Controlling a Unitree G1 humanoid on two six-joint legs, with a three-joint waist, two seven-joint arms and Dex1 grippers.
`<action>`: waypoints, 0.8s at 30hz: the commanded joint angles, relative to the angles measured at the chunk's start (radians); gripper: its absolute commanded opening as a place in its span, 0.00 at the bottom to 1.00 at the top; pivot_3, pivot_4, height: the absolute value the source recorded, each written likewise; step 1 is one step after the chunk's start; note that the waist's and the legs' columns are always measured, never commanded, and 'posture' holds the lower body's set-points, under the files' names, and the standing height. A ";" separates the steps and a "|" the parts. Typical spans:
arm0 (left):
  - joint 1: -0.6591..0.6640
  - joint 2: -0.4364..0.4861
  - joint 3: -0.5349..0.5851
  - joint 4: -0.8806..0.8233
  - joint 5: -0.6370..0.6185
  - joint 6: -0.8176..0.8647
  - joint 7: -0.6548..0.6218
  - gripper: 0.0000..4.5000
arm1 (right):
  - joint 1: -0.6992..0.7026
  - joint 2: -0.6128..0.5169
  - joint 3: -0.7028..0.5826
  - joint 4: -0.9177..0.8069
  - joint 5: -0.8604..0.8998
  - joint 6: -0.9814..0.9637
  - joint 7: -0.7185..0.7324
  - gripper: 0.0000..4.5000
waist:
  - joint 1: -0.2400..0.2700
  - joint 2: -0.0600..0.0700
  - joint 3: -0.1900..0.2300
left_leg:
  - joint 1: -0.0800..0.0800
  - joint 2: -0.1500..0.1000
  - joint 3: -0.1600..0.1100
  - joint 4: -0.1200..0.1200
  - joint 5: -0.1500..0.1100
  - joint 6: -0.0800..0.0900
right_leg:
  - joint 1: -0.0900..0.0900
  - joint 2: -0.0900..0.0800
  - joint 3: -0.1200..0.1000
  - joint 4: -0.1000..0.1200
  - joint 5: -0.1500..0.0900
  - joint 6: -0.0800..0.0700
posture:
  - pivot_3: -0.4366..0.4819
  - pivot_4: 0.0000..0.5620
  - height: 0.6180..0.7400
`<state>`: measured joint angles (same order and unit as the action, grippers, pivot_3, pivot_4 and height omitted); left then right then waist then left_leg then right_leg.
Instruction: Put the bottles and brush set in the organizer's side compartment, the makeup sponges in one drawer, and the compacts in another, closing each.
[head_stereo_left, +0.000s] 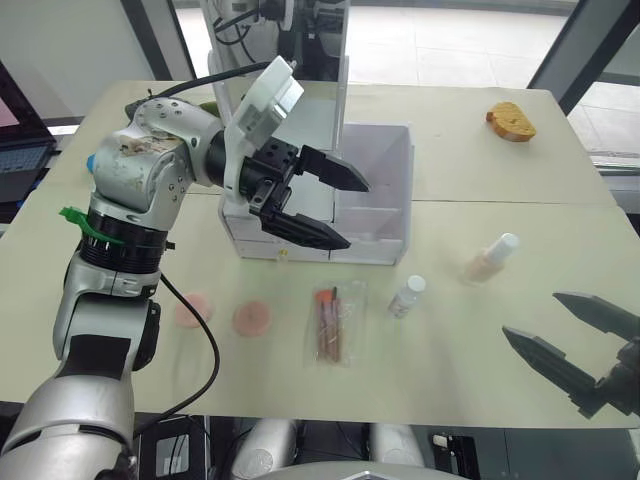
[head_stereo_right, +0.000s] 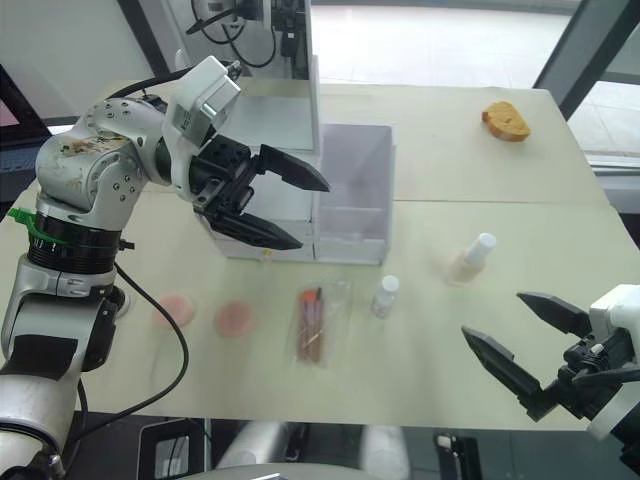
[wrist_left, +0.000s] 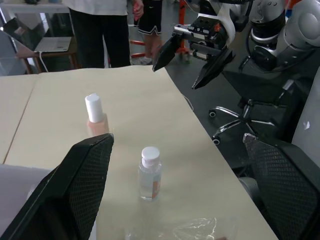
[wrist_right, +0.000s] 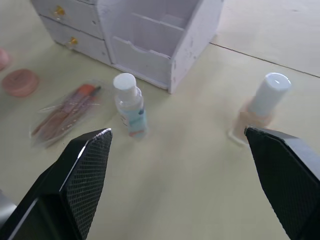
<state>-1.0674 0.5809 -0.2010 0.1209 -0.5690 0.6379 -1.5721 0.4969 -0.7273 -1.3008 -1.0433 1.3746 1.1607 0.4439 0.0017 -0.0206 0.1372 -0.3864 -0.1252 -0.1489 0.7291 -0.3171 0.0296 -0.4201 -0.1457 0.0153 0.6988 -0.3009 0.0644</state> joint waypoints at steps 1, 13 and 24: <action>-0.009 -0.005 0.012 -0.061 0.005 -0.001 0.036 1.00 | 0.014 0.010 0.132 -0.004 -0.071 -0.131 -0.142 1.00 | -0.006 0.000 0.000 | 0.001 0.000 0.000 0.000 0.000 0.000 | 0.000 0.000 0.000 -0.001 0.000 0.000 | 0.48 0.27 0.95; 0.131 -0.020 0.137 -0.207 -0.042 0.083 0.287 1.00 | -0.154 0.035 0.593 0.192 -0.514 -0.343 -0.215 1.00 | -0.004 0.000 0.000 | 0.003 0.000 0.001 -0.001 0.000 0.000 | -0.001 0.005 0.002 -0.005 0.000 0.000 | 0.48 0.27 0.95; 0.198 0.005 0.185 -0.339 -0.138 0.153 0.383 1.00 | -0.304 0.045 0.770 0.365 -0.665 -0.434 -0.158 1.00 | -0.001 0.000 0.000 | 0.003 0.000 0.001 -0.001 0.000 0.000 | -0.001 0.006 0.002 -0.006 0.000 0.000 | 0.48 0.27 0.95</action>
<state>-0.8686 0.5721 -0.0286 -0.1863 -0.6983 0.7900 -1.2026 0.2133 -0.6794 -0.5348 -0.6885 0.7360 0.7654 0.2796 0.0009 -0.0204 0.1371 -0.3834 -0.1255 -0.1478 0.7276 -0.3172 0.0294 -0.4215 -0.1398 0.0179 0.6927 -0.3008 0.0648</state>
